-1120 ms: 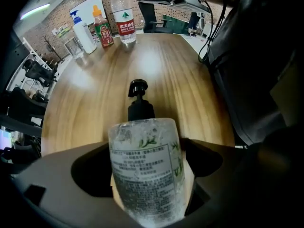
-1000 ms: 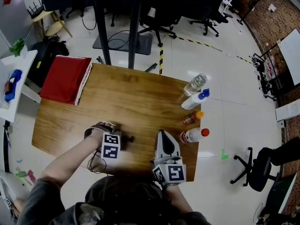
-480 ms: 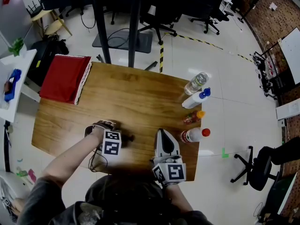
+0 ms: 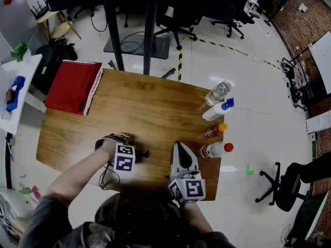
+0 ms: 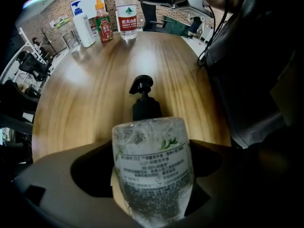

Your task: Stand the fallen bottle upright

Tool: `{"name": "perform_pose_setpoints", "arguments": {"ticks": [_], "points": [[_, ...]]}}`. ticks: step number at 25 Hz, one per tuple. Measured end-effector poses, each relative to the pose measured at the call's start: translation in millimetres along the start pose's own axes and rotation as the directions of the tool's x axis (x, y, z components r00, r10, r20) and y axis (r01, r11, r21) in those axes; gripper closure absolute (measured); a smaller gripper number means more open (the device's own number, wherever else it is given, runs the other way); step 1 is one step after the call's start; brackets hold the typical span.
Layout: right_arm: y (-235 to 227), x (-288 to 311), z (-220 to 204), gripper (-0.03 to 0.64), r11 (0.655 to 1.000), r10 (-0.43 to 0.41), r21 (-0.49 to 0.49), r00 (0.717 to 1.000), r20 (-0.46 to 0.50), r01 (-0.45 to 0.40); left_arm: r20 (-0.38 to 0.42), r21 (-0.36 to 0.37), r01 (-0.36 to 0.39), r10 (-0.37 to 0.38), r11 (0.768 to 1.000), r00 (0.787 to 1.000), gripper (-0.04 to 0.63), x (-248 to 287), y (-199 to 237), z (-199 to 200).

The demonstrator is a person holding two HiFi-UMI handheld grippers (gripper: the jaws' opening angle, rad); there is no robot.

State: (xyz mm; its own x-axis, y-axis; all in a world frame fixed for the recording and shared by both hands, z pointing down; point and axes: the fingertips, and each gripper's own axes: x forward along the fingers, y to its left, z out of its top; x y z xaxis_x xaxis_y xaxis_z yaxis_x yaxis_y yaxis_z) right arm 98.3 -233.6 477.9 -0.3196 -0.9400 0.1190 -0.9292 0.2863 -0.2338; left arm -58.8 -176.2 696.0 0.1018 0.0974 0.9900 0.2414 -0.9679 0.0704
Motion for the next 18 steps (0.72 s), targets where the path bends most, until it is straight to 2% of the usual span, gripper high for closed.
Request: {"name": "perform_pose_setpoints", "arguments": {"ticks": [9, 18], "points": [[-4.0, -2.9, 3.9, 0.607, 1.000, -0.010, 0.000, 1.000, 0.007, 0.010, -0.044, 0.013, -0.010, 0.011, 1.000, 0.999, 0.129, 0.3, -1.5, 0.7], [-7.1, -6.3, 2.8, 0.607, 1.000, -0.017, 0.007, 1.000, 0.009, 0.017, -0.046, 0.013, -0.008, 0.008, 1.000, 0.999, 0.156, 1.7, -3.5, 2.8]]}}
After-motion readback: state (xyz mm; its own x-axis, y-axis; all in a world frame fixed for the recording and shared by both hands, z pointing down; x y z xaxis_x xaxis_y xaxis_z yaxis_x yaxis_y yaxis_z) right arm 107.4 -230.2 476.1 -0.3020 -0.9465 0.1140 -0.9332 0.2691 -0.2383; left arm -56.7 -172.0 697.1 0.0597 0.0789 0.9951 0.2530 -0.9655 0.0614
